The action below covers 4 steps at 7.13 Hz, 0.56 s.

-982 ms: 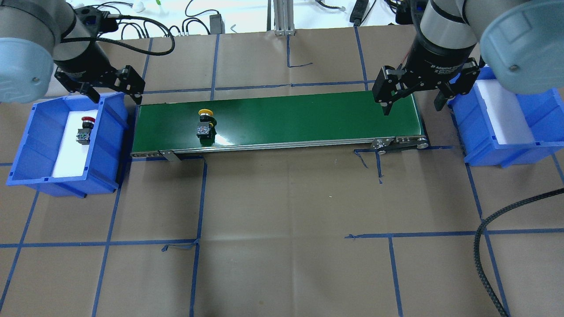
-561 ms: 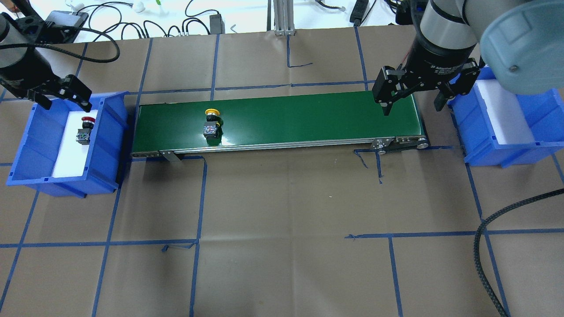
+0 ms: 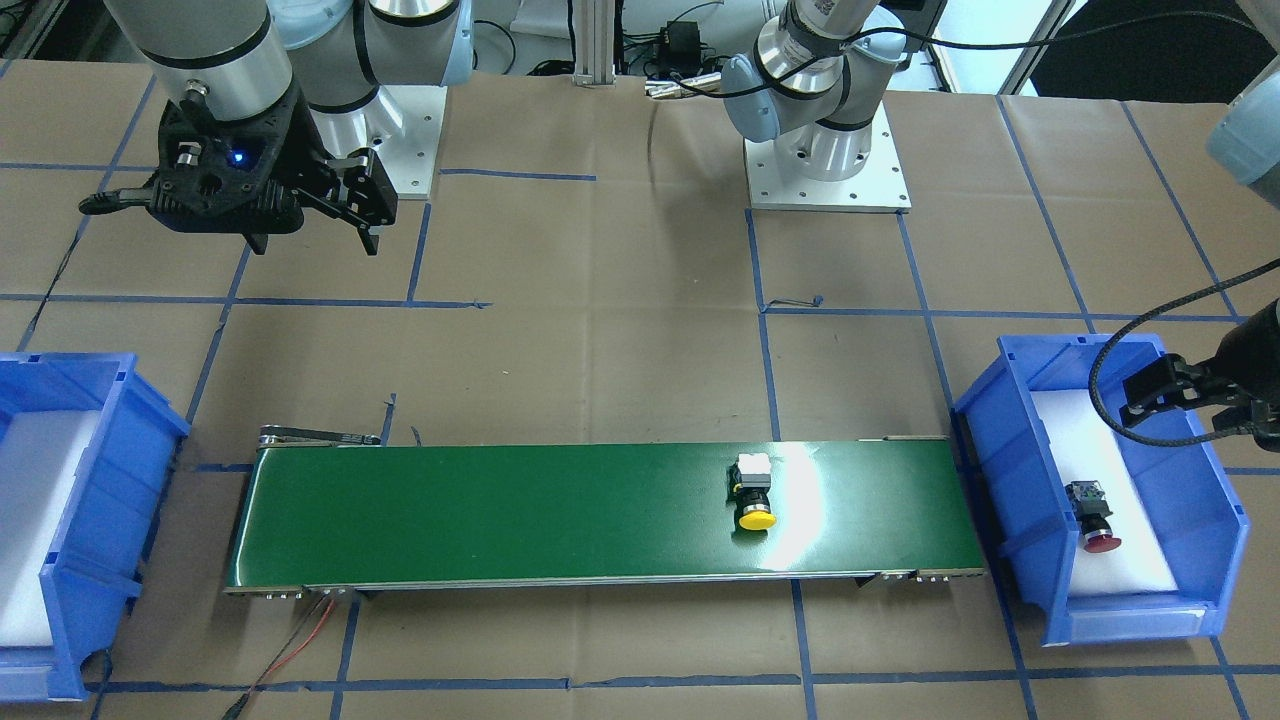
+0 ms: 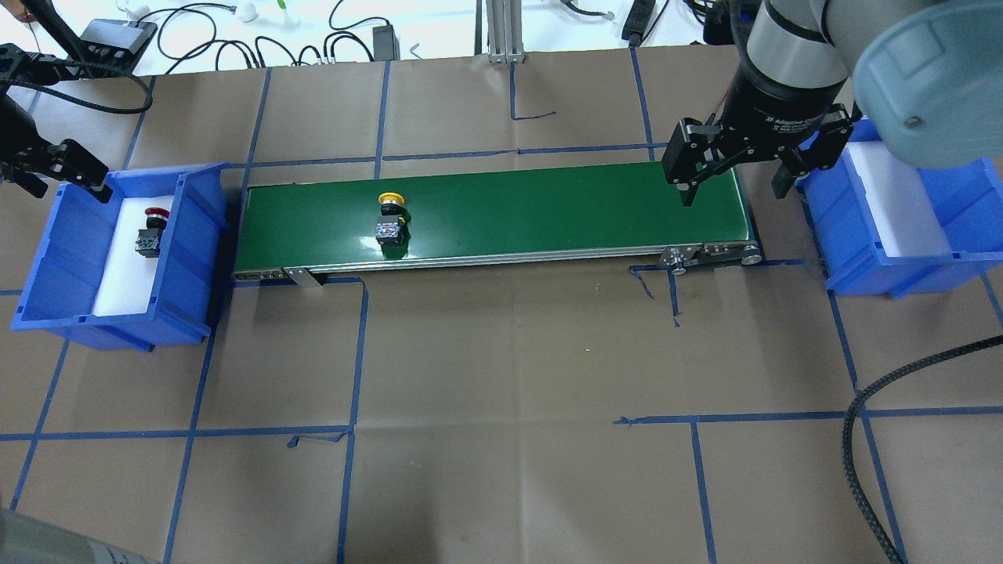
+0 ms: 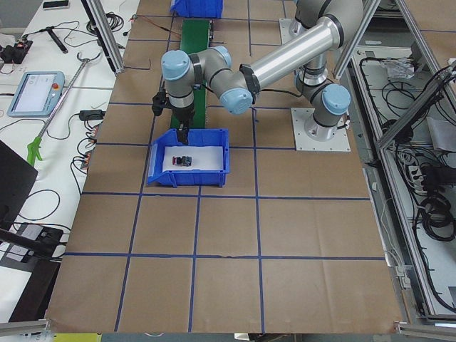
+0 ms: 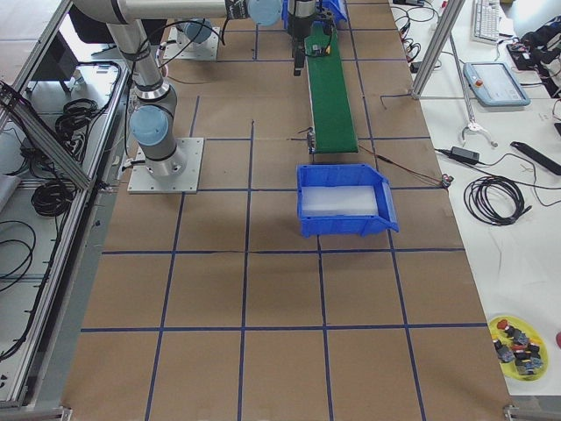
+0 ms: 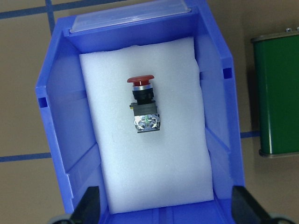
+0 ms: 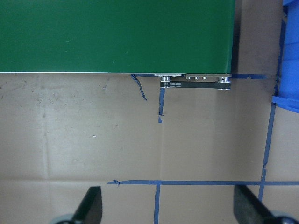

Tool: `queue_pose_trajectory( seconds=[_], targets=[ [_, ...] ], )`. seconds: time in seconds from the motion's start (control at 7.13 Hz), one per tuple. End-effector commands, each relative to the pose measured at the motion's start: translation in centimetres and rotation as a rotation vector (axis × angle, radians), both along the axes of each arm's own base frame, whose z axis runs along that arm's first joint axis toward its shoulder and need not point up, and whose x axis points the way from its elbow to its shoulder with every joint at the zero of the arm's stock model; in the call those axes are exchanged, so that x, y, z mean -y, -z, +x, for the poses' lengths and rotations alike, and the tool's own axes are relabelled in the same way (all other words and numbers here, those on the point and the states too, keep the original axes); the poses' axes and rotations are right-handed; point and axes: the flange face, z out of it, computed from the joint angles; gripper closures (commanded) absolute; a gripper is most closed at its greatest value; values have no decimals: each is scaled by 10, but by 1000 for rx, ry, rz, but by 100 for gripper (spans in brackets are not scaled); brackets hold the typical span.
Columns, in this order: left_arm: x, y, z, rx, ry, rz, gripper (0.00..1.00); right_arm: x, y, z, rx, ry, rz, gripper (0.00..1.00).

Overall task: Transport two buttons from left to right
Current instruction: 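Move the left gripper over the red-capped button and descend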

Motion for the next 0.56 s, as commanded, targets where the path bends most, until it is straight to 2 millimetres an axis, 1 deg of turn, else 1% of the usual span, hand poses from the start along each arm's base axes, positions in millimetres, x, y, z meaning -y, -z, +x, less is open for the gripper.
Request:
queue_pose_trajectory(
  seconds=[0.0,0.14,0.42],
  targets=[
    [16,47,9,-18,-3,-5,0,0,1,0,1,0,1,0],
    [22,61,13,-13,-3,-12,0,0,2,0,3,0,4,0],
    [32,96,21,-20,-4,-2,1,0,1,0,1,0,3,0]
  ],
)
